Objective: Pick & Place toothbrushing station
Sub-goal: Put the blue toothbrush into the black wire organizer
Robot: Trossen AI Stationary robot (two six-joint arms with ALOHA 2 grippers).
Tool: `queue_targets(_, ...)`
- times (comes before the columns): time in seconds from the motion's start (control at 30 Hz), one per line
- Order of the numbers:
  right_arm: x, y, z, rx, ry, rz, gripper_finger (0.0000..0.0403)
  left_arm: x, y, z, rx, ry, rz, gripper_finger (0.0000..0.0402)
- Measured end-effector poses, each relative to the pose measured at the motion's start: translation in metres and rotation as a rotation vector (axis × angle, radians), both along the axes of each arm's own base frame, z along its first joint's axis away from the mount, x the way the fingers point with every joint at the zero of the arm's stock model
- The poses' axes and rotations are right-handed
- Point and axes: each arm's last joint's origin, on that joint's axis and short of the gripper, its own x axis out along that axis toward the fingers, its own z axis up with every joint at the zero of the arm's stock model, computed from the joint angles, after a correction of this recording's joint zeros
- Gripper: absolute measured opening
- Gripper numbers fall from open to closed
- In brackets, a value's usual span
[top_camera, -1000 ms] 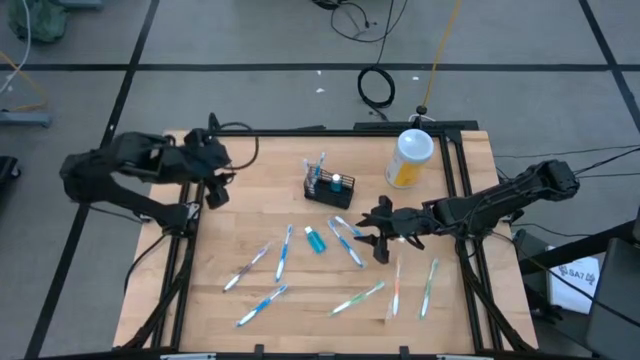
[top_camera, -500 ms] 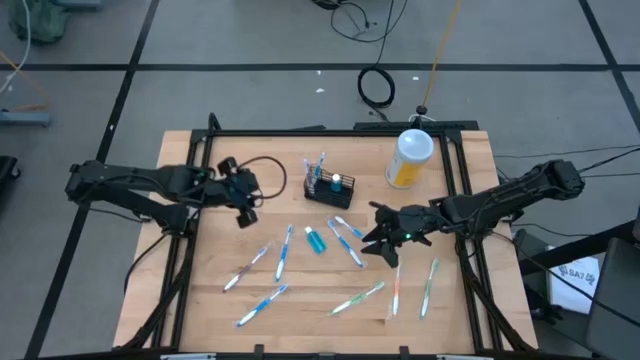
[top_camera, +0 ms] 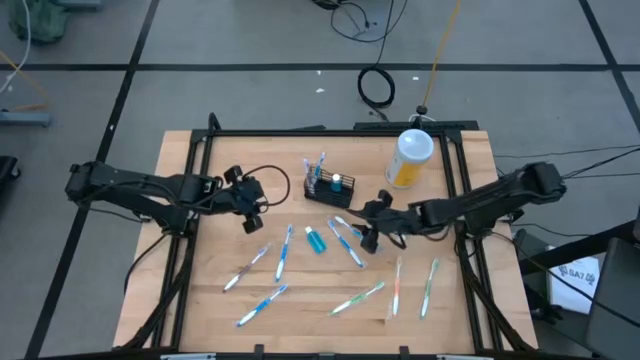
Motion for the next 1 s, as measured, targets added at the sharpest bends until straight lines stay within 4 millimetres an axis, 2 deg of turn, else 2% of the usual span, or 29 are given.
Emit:
queue_targets(0.13, 0.014, -0.011, -0.019, 0.02, 0.008, -0.033, 0.0187, 0.0, 0.0, 0.0, 0.001, -0.004, -0.001, 0.0168)
queue_targets(0.3, 0.02, -0.028, -0.042, 0.085, 0.068, -0.117, 0.0187, 0.0, 0.0, 0.0, 0.003, -0.004, -0.002, 0.0168)
queue_targets(0.5, 0.028, -0.032, -0.059, 0.202, 0.066, -0.081, 0.0187, 0.0, 0.0, 0.0, 0.009, -0.005, 0.002, 0.0168)
queue_targets(0.8, 0.031, -0.032, -0.062, 0.19, 0.059, -0.072, 0.0182, 0.001, 0.0, 0.0, 0.009, -0.006, 0.002, 0.0168)
queue_targets(1.0, 0.029, -0.032, -0.064, 0.206, 0.073, -0.089, 0.0126, 0.0, 0.0, 0.0, 0.014, -0.002, -0.004, 0.0168)
